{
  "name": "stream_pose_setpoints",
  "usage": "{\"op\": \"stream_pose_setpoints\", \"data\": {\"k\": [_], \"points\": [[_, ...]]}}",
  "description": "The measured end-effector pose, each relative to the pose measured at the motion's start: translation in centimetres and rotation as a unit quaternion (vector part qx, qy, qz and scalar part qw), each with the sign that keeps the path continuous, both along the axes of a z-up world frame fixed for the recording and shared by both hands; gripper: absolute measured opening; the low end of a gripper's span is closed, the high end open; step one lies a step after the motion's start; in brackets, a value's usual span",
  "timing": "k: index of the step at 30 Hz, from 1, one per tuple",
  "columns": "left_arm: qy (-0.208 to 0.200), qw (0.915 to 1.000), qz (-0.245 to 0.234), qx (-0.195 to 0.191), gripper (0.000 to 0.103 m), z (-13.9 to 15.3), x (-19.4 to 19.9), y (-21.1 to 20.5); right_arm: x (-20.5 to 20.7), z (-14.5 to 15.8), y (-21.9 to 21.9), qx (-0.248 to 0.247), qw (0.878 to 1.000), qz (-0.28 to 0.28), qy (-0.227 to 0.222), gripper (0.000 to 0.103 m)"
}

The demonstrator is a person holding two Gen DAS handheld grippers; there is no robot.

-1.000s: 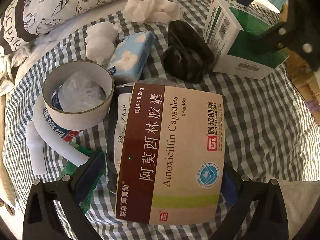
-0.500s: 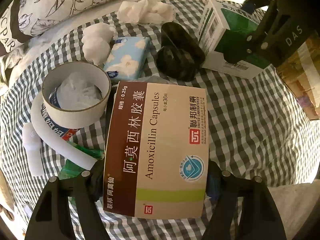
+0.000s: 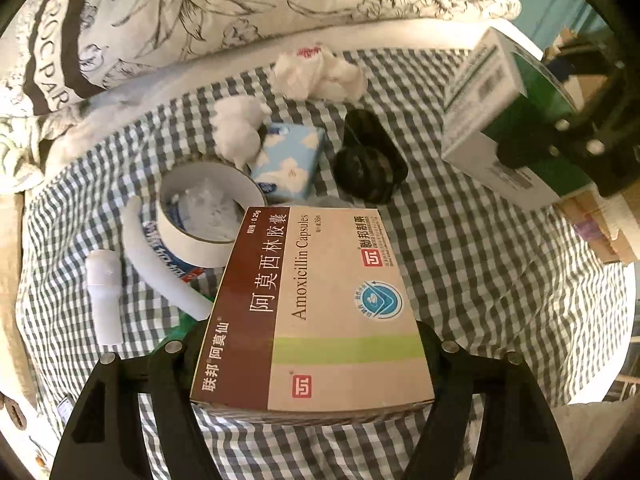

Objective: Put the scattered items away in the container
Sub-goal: 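Grasp the Amoxicillin box with the left tool while the right tool grasps the green box, then carry both boxes toward the cardboard box, left and right tools lifting together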

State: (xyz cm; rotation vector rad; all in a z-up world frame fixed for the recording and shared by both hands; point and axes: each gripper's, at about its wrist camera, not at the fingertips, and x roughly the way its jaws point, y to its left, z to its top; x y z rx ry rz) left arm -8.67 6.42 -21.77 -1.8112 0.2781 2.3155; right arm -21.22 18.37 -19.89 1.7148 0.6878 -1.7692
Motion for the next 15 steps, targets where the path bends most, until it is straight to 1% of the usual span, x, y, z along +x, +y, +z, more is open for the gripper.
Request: {"op": "stream_pose_setpoints", "data": {"k": [5,9,15], "points": [[0.019,0.9998,0.001,0.005,0.076,2.6,0.4,-0.8,3.9,2.4,0.3,-0.021,0.999,-0.044,0.008,0.089],[0.033,0.9994,0.009,0.010,0.076,5.0,1.8,-0.9,6.5,4.5,1.3,-0.039,0.996,-0.074,0.018,0.089],[0.045,0.9987,0.016,0.015,0.076,7.1,2.6,-1.0,10.3,7.9,3.9,-0.057,0.992,-0.108,0.036,0.089]]}}
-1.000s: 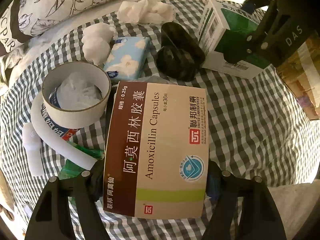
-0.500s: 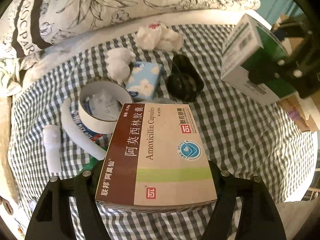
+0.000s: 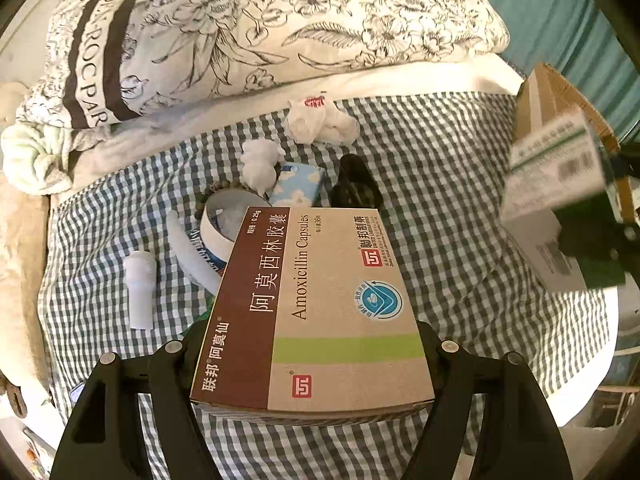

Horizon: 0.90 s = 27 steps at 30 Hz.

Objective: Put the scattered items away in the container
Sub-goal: 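Carry both boxes toward the cardboard box, left and right tools lifting together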

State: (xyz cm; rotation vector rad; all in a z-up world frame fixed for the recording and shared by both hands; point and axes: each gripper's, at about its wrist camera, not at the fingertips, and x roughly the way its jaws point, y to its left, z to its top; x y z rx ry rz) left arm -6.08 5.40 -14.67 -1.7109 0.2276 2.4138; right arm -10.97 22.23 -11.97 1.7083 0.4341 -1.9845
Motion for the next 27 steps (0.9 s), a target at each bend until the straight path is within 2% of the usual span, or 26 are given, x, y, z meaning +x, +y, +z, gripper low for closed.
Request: {"op": "stream_pose_setpoints", "data": {"k": [7,13,20,27], "points": [[0.032,0.9991,-0.026,-0.013,0.076,2.9,0.9,1.1,3.6,3.4,2.9,-0.019,0.998,-0.044,0.033,0.089],[0.049,0.9977,-0.045,-0.006,0.076,5.1,1.1,2.6,5.6,5.9,5.6,-0.029,0.994,-0.088,0.055,0.089],[0.076,0.9931,-0.088,-0.015,0.076,7.2,1.5,6.0,7.3,8.0,8.1,-0.018,0.988,-0.137,0.074,0.089],[0.084,0.9883,-0.127,0.005,0.076,8.1,1.4,10.4,8.6,9.7,10.9,-0.024,0.977,-0.194,0.084,0.089]]}}
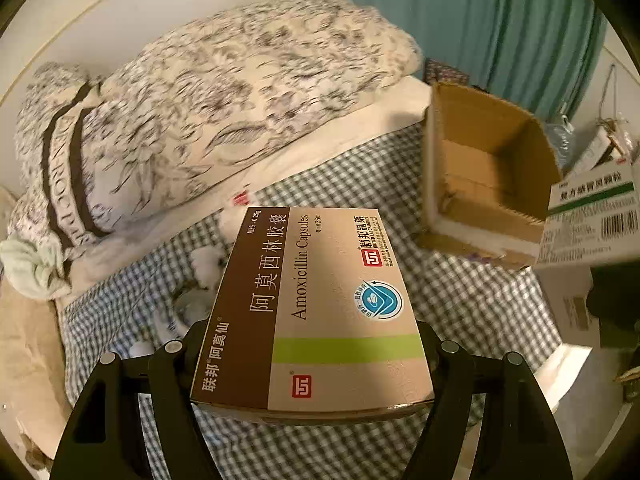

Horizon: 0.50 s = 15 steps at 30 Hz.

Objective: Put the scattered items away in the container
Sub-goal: 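Carry both boxes toward the cardboard box, left and right tools lifting together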

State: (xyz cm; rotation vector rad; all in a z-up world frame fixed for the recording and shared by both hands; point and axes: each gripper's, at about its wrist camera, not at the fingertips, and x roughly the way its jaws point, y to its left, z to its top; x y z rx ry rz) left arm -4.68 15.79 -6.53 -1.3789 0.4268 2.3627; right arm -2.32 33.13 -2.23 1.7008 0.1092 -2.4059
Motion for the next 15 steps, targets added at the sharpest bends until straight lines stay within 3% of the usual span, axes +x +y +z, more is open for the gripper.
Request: {"op": "stream_pose_setpoints", "data": {"k": [7,15], "points": [[0.000,0.9992,-0.035,0.017,0.076,1.1,-0.9,5.1,0.4,1.0,4.1,-0.011,0.999,-0.052,0.013,0.089],[0.001,0.9973,-0.069,0.025,0.076,2.2,-2.8,11.6,-2.3,1.3,9.4,-0.029,0.995,-0.089,0.022,0.089]]}}
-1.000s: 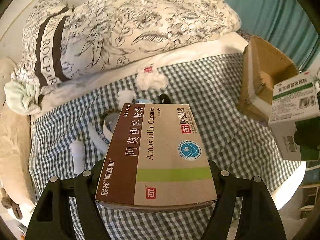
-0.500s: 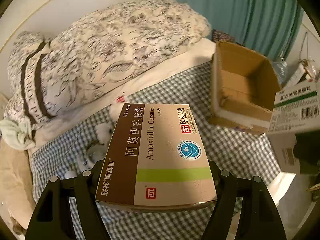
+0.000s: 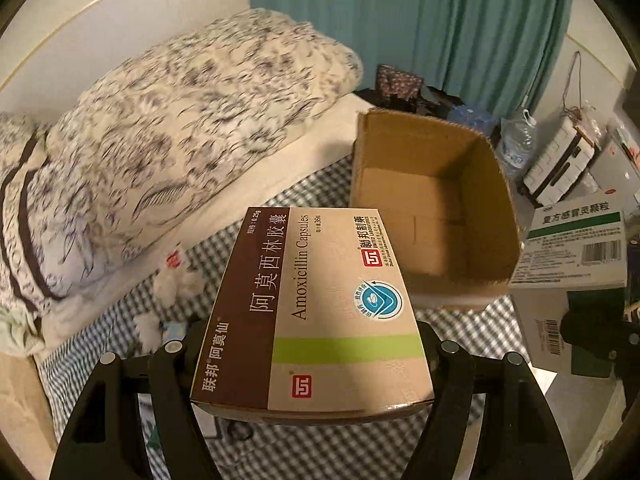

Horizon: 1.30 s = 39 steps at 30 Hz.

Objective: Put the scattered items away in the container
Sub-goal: 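Carry both boxes toward the cardboard box, left and right tools lifting together, then open the left tool over the cardboard box while the right tool releases the green box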

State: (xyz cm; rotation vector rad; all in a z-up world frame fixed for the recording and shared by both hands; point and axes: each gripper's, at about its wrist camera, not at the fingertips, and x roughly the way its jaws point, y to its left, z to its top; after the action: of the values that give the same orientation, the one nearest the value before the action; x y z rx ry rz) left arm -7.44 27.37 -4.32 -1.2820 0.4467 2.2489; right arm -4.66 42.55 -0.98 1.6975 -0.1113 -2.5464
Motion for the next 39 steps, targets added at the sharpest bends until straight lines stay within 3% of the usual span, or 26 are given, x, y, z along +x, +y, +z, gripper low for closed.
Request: {"op": "stream_pose_setpoints", "data": {"k": [8,18,26,28,29,34,39], "points": [[-0.003,0.9992,-0.039,0.006,0.076,-0.2,-2.4,6.9,-4.1,-1.1,5.2,-0.018,0.999,-0.029,0.003,0.089],[-0.028,0.9975,-0.063,-0.013,0.076,-3.8,-5.6,12.7,-8.6,-4.9,9.0,-0.024,0.999,-0.035,-0.026,0.089],[-0.054,0.9963,-0.061,-0.029,0.077,-6.8,-6.5,13.7,-10.5,-6.9,10.2,-0.032,0.998,-0.037,-0.038,0.090],[-0.062,0.9958,-0.055,-0.038,0.088,-7.2,-6.7,13.8,-10.5,-6.6,10.4,-0.033,0.998,-0.039,-0.020,0.090],[-0.063,0.9959,-0.050,-0.042,0.094,-7.3,-6.8,13.8,-10.5,-6.3,10.4,-0.030,0.999,-0.041,-0.011,0.090],[-0.047,0.9973,-0.040,-0.042,0.098,-6.5,-7.1,13.2,-10.6,-5.0,10.5,-0.021,0.999,-0.047,0.018,0.090],[-0.045,0.9977,-0.020,-0.045,0.098,-5.7,-7.0,11.6,-10.5,-4.4,10.3,-0.018,0.999,-0.045,0.015,0.091]]}}
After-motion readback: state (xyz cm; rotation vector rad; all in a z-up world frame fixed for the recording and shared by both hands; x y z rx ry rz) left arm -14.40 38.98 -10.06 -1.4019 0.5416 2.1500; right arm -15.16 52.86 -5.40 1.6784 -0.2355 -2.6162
